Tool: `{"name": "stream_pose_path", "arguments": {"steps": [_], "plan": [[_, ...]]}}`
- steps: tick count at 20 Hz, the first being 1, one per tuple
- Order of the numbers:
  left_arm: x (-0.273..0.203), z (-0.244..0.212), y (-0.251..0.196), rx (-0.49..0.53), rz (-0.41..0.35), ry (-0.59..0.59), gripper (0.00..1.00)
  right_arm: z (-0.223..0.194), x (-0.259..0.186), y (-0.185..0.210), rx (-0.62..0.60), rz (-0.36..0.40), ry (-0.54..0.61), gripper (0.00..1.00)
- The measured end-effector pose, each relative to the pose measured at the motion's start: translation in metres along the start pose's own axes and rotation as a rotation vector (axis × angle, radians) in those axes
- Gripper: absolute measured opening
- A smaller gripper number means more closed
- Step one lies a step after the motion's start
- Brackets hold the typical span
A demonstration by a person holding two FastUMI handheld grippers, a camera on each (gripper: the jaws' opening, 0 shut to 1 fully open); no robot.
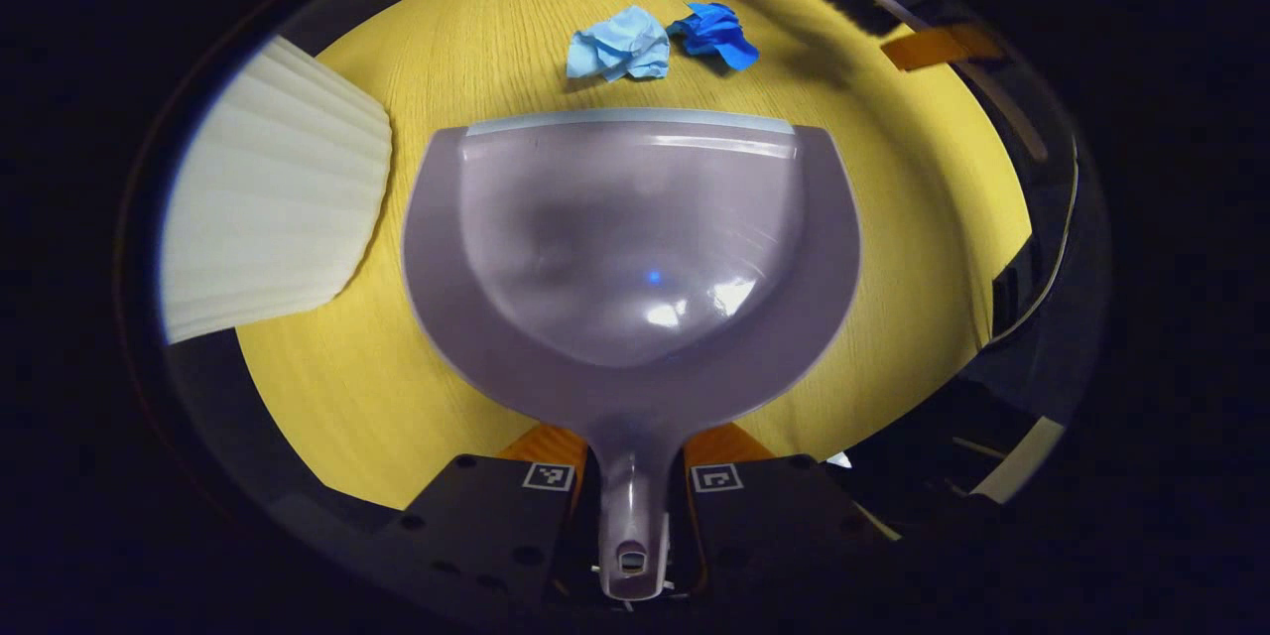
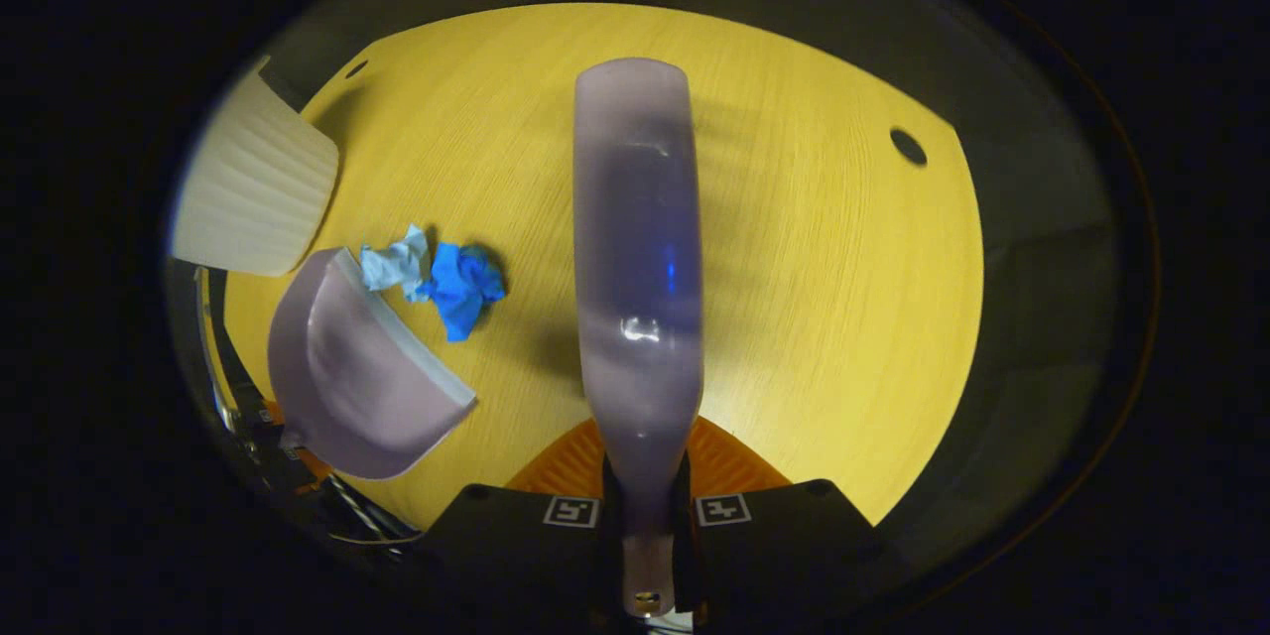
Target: Pick up the small broom and dustpan from the desktop, sweep the trash into the dustpan with the broom, and then empty the trash into the garbage bin.
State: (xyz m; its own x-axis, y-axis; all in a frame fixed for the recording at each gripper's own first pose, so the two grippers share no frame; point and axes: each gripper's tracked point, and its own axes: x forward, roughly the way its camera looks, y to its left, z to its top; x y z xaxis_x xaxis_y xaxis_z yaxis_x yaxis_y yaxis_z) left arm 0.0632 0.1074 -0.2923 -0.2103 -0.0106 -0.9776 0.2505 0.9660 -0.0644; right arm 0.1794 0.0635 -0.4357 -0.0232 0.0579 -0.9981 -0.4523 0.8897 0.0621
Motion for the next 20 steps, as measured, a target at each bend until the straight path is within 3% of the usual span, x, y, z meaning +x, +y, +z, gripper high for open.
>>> {"name": "stream_pose_path", "arguments": {"steps": [2,7,8,9,11,13,17,18,20], "plan": [[0.000,0.003,0.009,0.047,0.025,0.010,0.27,0.026,0.013,-0.002,-0.162,-0.042,0.008,0.21],[0.007,-0.001,0.018,0.130,0.053,0.046,0.27,0.029,0.053,0.038,-0.421,-0.004,0.131,0.21],[0.009,-0.004,0.020,0.144,0.059,0.053,0.29,0.034,0.053,0.039,-0.493,-0.034,0.127,0.21],[0.011,-0.006,0.020,0.154,0.060,0.052,0.28,0.036,0.050,0.051,-0.535,-0.004,0.128,0.20],[0.010,-0.008,0.021,0.175,0.059,0.033,0.27,0.014,0.041,0.081,-0.596,0.108,0.217,0.20],[0.008,-0.012,0.026,0.207,0.072,0.047,0.27,0.011,0.036,0.094,-0.695,0.145,0.230,0.21],[0.012,-0.014,0.026,0.237,0.080,0.025,0.27,-0.016,0.012,0.120,-0.589,0.460,0.358,0.20],[0.012,-0.012,0.027,0.240,0.085,0.013,0.24,-0.023,0.006,0.127,-0.583,0.525,0.374,0.16],[0.014,-0.012,0.026,0.270,0.092,-0.002,0.27,-0.023,-0.013,0.145,-0.515,0.676,0.394,0.21]]}}
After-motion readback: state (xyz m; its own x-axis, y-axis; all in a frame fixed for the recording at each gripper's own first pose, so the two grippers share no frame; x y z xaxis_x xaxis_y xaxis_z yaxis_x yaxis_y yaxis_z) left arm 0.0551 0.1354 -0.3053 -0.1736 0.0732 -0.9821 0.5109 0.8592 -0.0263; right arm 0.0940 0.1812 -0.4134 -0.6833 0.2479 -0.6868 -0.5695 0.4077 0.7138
